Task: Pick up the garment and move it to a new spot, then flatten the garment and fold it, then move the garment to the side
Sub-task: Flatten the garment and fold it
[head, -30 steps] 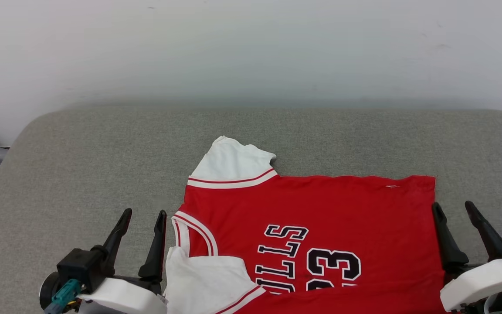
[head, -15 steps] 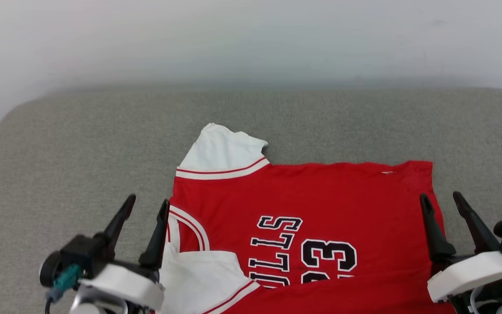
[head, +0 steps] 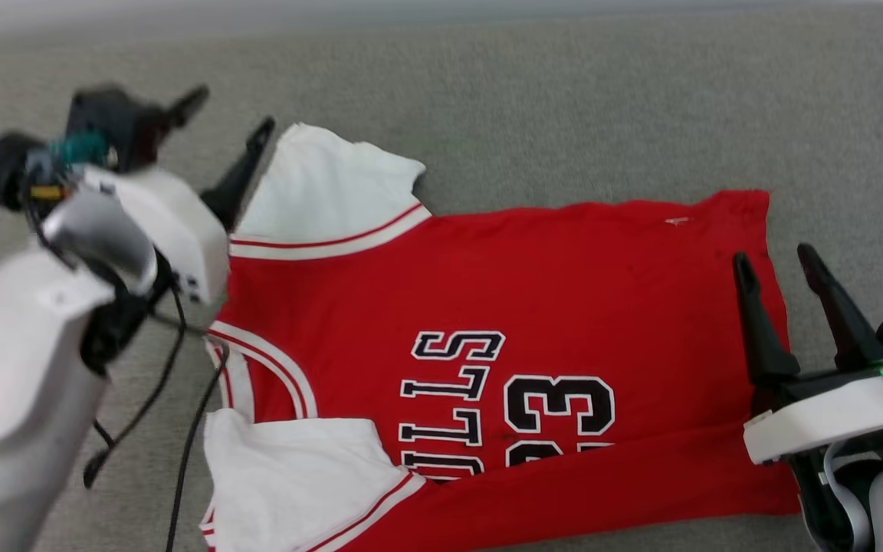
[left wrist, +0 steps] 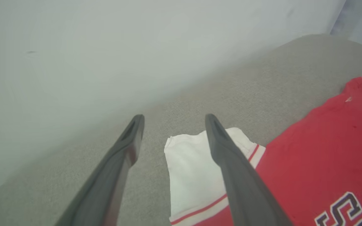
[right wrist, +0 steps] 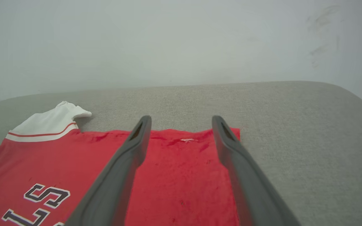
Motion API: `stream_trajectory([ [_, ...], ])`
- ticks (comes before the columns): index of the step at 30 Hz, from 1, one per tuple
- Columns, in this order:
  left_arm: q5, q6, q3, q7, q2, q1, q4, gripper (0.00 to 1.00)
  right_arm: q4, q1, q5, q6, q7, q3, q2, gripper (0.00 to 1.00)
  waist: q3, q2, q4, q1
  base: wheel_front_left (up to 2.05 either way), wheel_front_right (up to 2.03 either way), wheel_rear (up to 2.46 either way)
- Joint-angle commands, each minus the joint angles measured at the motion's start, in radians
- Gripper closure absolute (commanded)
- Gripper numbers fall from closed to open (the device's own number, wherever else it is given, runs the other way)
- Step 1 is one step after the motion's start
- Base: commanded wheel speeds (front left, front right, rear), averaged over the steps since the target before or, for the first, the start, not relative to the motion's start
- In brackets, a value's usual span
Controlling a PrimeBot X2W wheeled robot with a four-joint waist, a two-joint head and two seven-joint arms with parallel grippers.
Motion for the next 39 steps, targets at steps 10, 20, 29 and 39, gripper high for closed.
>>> stream_trajectory([
  [10,-0.207,-0.007,-0.193,0.327,0.097,-0.304,0.194,0.00,-0.019,-0.076,-0.012,-0.001,-0.019,0.029,0.032,0.00,0.152,0.0000,-0.097,-0.0002,0.00,0.00,0.00],
  [20,-0.353,-0.007,-0.256,0.425,0.135,-0.411,0.357,0.00,0.017,-0.110,0.012,-0.001,-0.047,0.042,0.048,0.00,0.206,0.0000,-0.139,-0.0002,0.00,0.00,0.00],
  [29,-0.414,-0.007,-0.309,0.475,0.134,-0.446,0.430,0.00,0.044,-0.127,0.007,-0.001,-0.064,0.054,0.052,0.00,0.240,0.0000,-0.158,-0.0002,0.00,0.00,0.00],
  [39,-0.518,-0.007,-0.354,0.517,0.129,-0.434,0.428,1.00,0.059,-0.121,-0.005,-0.001,-0.064,0.043,0.055,0.00,0.235,0.0000,-0.154,-0.0002,0.00,0.00,0.00],
])
